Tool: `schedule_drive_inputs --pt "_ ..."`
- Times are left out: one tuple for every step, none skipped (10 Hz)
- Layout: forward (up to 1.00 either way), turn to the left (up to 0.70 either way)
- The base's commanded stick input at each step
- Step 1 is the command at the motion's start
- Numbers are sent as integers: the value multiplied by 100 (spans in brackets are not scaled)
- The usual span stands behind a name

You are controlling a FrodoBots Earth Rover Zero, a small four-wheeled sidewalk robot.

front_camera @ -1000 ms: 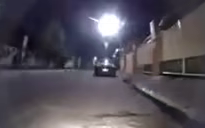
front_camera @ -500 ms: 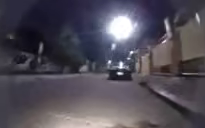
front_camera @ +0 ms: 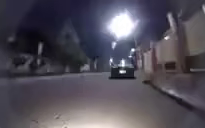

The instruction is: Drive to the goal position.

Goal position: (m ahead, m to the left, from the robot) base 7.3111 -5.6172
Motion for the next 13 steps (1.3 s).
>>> schedule_drive_inputs --pt "50 0" --pt "50 48" --pt "50 50" --pt "50 50" --pt "50 29" --pt "50 0" --pt "50 0" --pt "50 0" --pt "50 0" --pt "50 0" --pt "50 0" --pt "50 0" --pt "50 0"
